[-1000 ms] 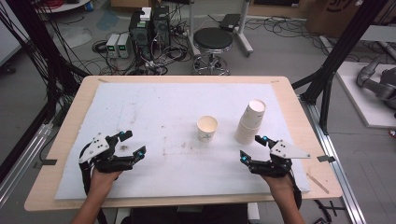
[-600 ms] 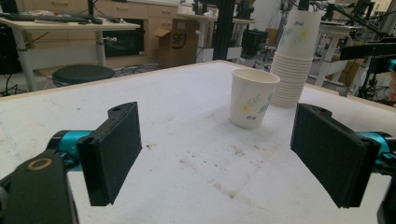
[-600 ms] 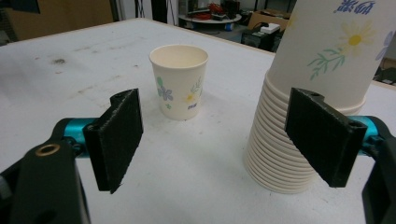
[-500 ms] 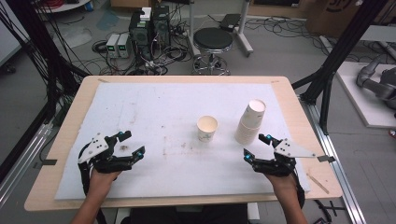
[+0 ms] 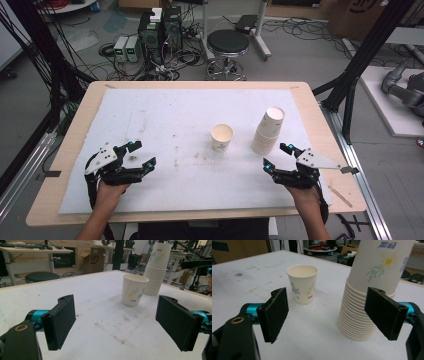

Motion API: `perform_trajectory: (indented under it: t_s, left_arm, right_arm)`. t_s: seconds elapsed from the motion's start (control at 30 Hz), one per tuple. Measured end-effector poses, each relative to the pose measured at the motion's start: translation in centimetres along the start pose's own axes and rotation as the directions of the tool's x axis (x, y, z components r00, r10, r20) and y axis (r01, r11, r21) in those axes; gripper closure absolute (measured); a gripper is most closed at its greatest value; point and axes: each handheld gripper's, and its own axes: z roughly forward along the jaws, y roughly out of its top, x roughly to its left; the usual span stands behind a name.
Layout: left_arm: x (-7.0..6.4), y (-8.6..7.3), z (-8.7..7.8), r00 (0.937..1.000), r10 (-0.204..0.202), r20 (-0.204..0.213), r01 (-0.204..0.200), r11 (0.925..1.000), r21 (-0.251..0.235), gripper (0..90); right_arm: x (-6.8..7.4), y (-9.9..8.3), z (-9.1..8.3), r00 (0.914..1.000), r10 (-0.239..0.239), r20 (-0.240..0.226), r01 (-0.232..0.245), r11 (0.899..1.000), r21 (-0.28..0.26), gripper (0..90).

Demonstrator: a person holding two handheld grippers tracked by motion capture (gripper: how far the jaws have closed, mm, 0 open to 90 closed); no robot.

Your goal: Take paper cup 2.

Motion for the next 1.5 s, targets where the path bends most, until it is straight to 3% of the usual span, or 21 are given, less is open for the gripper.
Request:
perform_trajectory:
  t_s: [0.23,0.83,1.2,1.5]
  left_arm:
    - [-0.1,0.0,0.1,1.0000,-0.003,0.009,0.003,1.0000,0.001,16.6]
    - [-0.1,-0.1,0.3,0.9998,-0.006,0.017,0.006,0.9999,0.013,16.6]
    - [-0.1,-0.2,0.5,0.9995,-0.012,0.029,0.011,0.9996,0.026,16.6]
    - [-0.2,-0.3,0.6,0.9994,-0.012,0.034,0.011,0.9994,0.033,16.6]
  right_arm:
    - [-0.7,0.2,-0.4,0.9995,0.027,0.015,-0.027,1.000,-0.002,20.1]
    - [-1.9,3.3,-0.5,0.9992,0.006,0.040,-0.005,1.000,-0.024,20.1]
    - [-3.5,5.8,0.2,0.9950,0.006,0.100,-0.004,1.000,-0.023,20.1]
    - [-4.9,6.4,1.9,0.9941,0.038,0.102,-0.039,0.999,0.005,20.1]
